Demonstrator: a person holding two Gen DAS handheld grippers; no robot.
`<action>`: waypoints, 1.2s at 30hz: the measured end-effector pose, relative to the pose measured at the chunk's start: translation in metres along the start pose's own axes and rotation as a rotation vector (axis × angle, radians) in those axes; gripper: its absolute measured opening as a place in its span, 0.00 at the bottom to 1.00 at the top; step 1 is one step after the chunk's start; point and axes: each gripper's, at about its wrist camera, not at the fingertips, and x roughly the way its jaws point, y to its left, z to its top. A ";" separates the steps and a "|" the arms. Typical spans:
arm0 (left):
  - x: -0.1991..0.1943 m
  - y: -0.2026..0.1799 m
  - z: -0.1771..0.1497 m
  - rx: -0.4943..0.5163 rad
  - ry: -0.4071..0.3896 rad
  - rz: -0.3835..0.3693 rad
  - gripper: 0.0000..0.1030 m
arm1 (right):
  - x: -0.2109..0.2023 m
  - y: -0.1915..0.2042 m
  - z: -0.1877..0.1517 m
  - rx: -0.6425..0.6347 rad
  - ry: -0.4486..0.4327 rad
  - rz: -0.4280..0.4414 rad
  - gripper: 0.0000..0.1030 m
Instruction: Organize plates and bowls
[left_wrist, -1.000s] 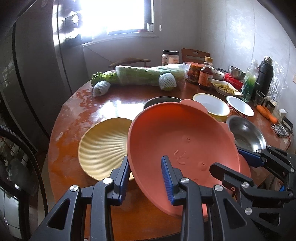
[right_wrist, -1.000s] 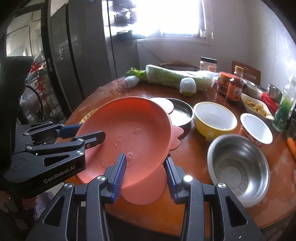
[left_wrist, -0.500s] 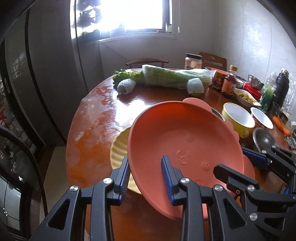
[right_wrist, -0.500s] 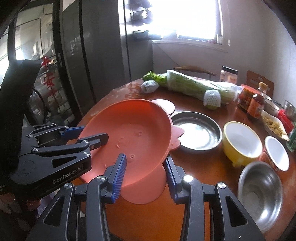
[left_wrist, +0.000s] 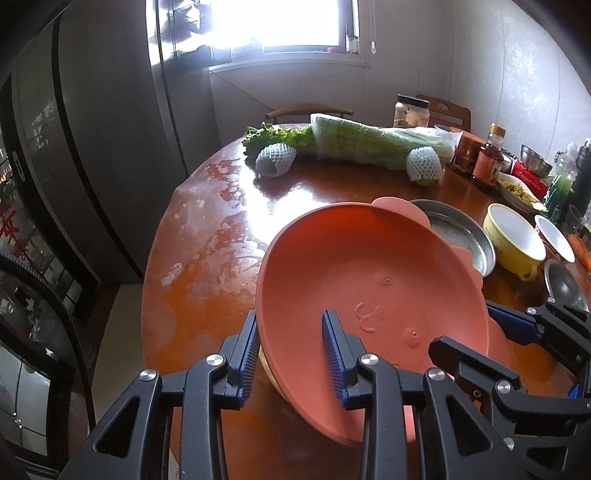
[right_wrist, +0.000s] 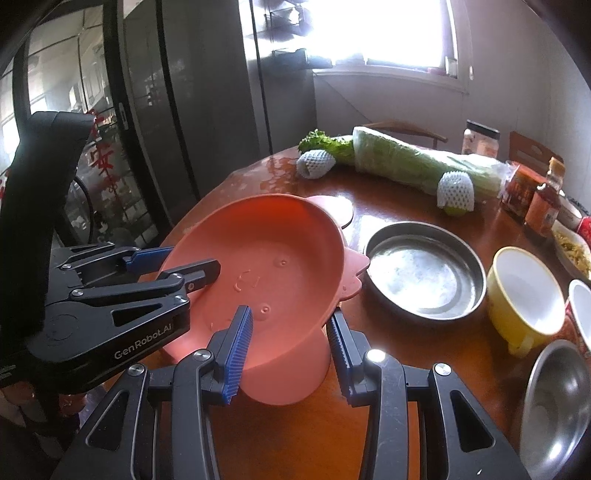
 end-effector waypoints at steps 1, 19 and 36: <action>0.002 0.000 0.000 0.001 0.003 0.001 0.33 | 0.002 -0.001 -0.001 0.003 0.003 0.001 0.42; 0.020 -0.005 0.000 0.029 0.009 0.036 0.33 | 0.024 -0.006 -0.003 0.021 0.040 -0.013 0.43; 0.021 -0.004 -0.003 0.030 0.018 0.030 0.33 | 0.028 -0.008 -0.004 0.032 0.056 -0.025 0.44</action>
